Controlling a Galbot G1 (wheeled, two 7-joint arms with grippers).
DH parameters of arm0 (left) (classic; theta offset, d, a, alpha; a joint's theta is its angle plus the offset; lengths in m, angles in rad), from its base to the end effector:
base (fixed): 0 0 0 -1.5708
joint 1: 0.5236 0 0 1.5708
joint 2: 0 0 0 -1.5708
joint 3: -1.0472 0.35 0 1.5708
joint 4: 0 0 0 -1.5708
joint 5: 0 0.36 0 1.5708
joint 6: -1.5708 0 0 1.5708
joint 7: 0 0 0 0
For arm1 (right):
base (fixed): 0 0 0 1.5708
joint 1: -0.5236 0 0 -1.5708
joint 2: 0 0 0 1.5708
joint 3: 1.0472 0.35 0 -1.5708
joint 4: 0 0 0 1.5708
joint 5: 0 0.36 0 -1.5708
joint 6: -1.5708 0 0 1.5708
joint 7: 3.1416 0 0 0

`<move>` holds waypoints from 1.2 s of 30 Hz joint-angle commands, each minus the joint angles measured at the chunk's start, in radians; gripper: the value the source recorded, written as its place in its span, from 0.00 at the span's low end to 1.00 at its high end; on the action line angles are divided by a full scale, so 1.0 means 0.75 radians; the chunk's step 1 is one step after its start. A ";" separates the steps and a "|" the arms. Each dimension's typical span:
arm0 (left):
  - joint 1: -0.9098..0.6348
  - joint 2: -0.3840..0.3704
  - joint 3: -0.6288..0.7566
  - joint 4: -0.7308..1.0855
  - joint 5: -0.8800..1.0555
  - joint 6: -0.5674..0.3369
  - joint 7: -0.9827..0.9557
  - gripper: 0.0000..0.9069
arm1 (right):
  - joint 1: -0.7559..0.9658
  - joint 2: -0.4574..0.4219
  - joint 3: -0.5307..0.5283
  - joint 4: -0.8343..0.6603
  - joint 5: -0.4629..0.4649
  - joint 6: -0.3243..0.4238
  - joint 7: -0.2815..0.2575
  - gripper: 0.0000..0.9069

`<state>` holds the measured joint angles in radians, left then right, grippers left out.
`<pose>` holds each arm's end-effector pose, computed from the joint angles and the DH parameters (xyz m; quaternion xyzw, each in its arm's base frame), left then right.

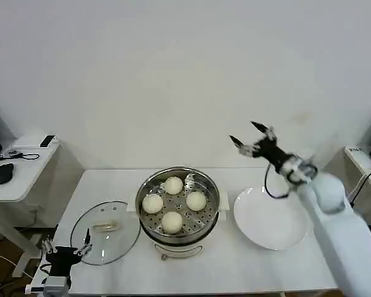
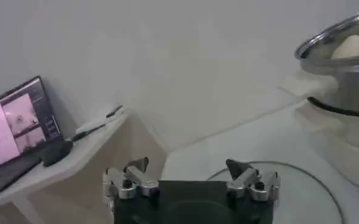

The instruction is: Take steamed baozi put them in steamer then cover it.

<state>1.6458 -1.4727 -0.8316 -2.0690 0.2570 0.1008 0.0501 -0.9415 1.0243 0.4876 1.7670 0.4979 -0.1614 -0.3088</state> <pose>0.1544 0.1128 -0.3084 0.0875 -0.9609 -0.2386 0.1096 0.3768 -0.1346 -0.2071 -0.2133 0.9753 -0.0378 0.0429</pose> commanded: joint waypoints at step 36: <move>-0.184 0.101 0.205 0.426 1.332 -0.111 -0.166 1.00 | -0.681 0.292 0.414 0.228 -0.113 0.154 0.169 1.00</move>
<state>1.5319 -1.4018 -0.7070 -1.7985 1.1570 0.0085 -0.0906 -1.4320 1.2254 0.7852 1.9208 0.4206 -0.0493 -0.1906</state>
